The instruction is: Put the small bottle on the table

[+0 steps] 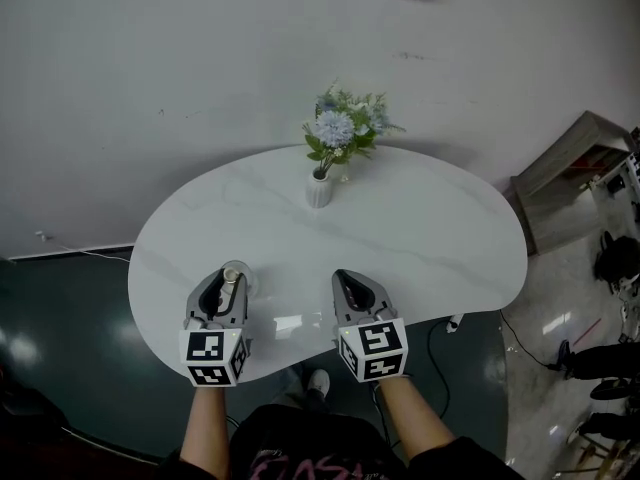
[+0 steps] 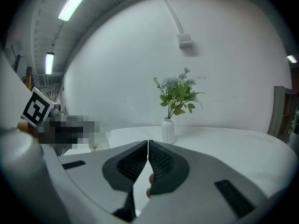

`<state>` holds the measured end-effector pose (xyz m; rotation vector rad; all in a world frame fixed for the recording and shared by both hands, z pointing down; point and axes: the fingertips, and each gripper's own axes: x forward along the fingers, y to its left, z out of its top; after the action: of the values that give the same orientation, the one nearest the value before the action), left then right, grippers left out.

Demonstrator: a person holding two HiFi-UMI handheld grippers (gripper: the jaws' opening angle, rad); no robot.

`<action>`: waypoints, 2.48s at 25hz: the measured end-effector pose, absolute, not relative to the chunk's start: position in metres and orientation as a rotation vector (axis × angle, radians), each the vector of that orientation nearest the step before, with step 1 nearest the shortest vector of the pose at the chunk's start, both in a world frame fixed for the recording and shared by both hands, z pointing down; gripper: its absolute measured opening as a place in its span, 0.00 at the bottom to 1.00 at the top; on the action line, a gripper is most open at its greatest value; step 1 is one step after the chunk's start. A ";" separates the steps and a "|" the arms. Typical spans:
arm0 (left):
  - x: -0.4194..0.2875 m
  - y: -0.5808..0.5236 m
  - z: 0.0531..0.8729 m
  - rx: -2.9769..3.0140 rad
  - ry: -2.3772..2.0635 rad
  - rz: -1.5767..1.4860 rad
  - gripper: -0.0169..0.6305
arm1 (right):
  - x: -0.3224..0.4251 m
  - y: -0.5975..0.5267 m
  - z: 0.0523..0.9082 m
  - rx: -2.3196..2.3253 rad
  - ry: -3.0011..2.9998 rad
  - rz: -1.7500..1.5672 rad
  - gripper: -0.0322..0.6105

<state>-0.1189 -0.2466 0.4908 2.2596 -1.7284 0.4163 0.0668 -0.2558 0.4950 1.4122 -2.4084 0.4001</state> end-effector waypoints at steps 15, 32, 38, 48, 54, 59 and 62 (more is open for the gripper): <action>-0.131 -0.281 0.531 2.206 -1.689 0.458 0.23 | 0.056 -0.290 0.528 1.404 -2.351 0.467 0.16; -0.143 -0.302 0.560 2.177 -1.649 0.492 0.23 | 0.043 -0.318 0.549 1.411 -2.316 0.507 0.16; -0.146 -0.305 0.567 2.179 -1.636 0.493 0.23 | 0.035 -0.323 0.552 1.382 -2.319 0.478 0.16; -0.144 -0.308 0.571 2.228 -1.613 0.489 0.23 | 0.027 -0.324 0.560 1.377 -2.308 0.503 0.16; -0.142 -0.309 0.571 2.246 -1.598 0.490 0.23 | 0.025 -0.323 0.563 1.379 -2.298 0.508 0.16; -0.142 -0.309 0.572 2.255 -1.592 0.496 0.23 | 0.026 -0.322 0.562 1.381 -2.296 0.505 0.16; -0.142 -0.309 0.573 2.260 -1.596 0.515 0.23 | 0.027 -0.321 0.561 1.384 -2.295 0.507 0.16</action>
<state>-0.1416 -0.3095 0.5727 2.2600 -1.5963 0.5150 0.0265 -0.3209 0.5611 1.3835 -2.2951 0.5071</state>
